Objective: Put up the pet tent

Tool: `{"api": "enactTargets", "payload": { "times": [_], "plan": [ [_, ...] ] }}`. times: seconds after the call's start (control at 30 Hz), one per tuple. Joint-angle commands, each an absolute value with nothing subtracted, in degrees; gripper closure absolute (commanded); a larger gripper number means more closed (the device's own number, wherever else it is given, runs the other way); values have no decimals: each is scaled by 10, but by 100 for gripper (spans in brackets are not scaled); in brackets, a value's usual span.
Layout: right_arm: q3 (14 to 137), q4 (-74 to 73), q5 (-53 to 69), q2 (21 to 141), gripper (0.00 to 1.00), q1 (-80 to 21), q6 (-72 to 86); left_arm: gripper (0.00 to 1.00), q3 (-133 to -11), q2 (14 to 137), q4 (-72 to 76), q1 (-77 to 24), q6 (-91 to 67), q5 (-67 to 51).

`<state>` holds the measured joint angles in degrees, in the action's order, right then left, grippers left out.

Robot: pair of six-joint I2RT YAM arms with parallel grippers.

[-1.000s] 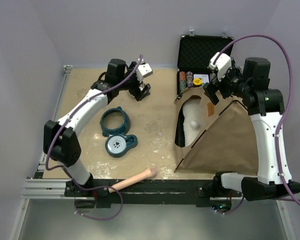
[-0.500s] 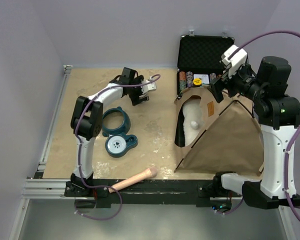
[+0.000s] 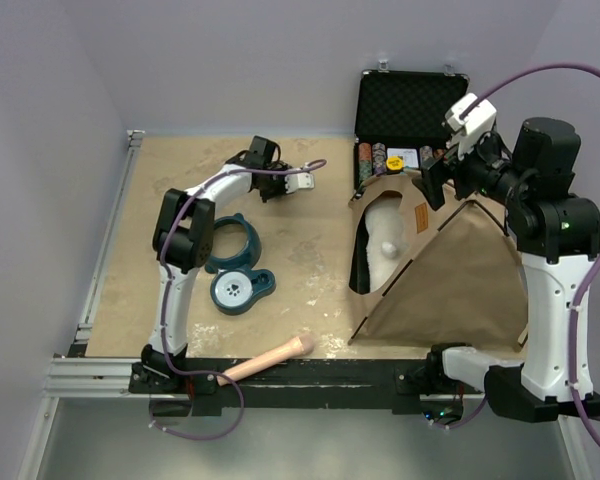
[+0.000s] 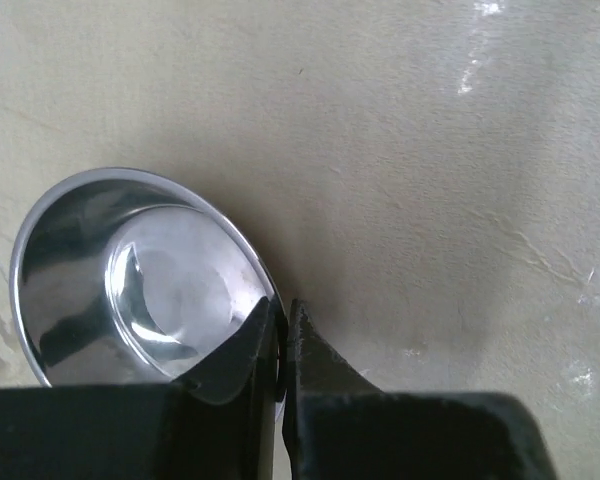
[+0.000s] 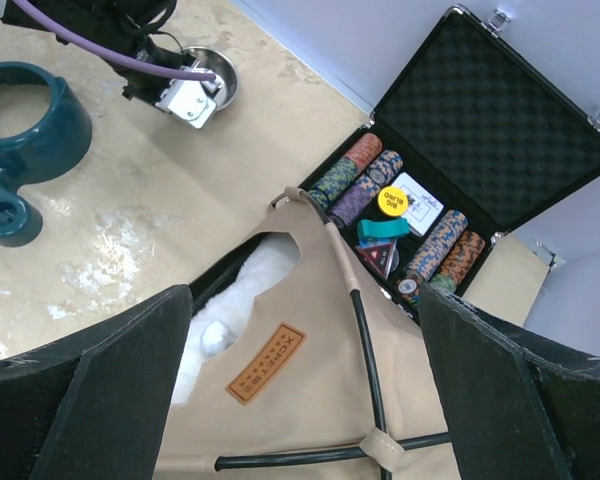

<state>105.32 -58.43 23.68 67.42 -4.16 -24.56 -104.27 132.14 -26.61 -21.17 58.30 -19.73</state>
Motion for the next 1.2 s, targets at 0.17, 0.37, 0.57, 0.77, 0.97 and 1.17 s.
{"api": "enactTargets", "payload": {
  "times": [0.17,0.37,0.57,0.77,0.97,1.17],
  "plan": [
    [1019,-516,293,644,2,-44,-268,100,-1084,1183,-388,-212,526,-264],
    [961,-468,345,616,2,-44,-276,100,-942,962,-468,-212,481,-212],
    [906,-437,384,584,2,-44,-279,100,-749,783,-478,-212,419,-177],
    [888,-433,403,577,1,-44,-283,100,-644,729,-439,-212,348,-174],
    [889,-432,403,568,2,-44,-272,100,-583,753,-383,-211,322,-158],
    [889,-443,391,554,2,-44,-269,100,-564,792,-344,-208,318,-162]
  ]
}}
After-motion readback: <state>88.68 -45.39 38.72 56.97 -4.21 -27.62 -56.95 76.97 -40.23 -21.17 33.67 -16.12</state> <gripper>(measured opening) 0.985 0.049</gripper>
